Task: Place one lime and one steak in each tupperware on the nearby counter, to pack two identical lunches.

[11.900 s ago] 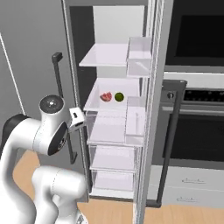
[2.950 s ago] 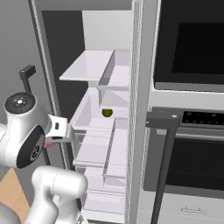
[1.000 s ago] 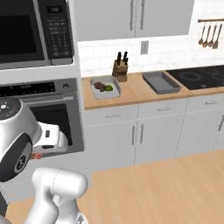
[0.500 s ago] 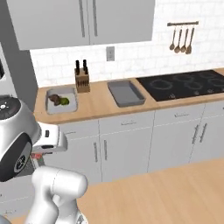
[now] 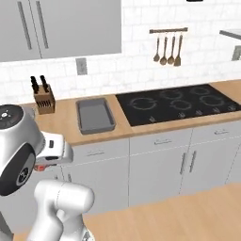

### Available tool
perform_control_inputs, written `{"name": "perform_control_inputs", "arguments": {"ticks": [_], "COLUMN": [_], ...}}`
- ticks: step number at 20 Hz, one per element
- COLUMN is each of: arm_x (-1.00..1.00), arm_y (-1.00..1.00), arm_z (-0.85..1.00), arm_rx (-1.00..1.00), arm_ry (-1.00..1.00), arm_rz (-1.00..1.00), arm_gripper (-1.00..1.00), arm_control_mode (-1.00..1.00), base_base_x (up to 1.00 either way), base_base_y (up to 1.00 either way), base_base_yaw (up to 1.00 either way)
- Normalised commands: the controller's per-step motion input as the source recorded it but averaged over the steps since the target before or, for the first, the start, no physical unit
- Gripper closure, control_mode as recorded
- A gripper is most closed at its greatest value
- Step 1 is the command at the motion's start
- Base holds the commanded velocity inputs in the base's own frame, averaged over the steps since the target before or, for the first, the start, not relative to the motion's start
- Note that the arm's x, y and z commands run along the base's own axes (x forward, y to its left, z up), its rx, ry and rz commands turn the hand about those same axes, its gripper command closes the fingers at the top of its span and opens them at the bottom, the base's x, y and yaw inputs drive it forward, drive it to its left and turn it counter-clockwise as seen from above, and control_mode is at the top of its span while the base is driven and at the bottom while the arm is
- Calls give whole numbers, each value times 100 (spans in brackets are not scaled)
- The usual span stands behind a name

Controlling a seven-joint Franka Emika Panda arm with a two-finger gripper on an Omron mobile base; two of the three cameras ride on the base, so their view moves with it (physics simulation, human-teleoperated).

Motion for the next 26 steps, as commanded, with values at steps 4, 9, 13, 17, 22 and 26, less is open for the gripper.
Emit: {"name": "perform_control_inputs", "arguments": {"ticks": [4, 9, 13, 17, 22, 26], "arm_x": [0, 0, 0, 0, 61, 100], "arm_y": [0, 0, 0, 0, -25, -19], "arm_z": [0, 0, 0, 0, -43, -57], "arm_rx": [0, 0, 0, 0, 0, 0], "arm_ry": [0, 0, 0, 0, 1, 0], "arm_rz": [0, 0, 0, 0, 11, 0], "arm_gripper": [100, 100, 100, 100, 100, 100], "arm_control_mode": [100, 100, 100, 100, -100, -100], "base_base_x": [100, 100, 100, 86, 14, 0], "base_base_y": [-3, 0, -23, -35, -6, 0], "base_base_yaw": [15, 25, 30, 33, 6, 0]}}
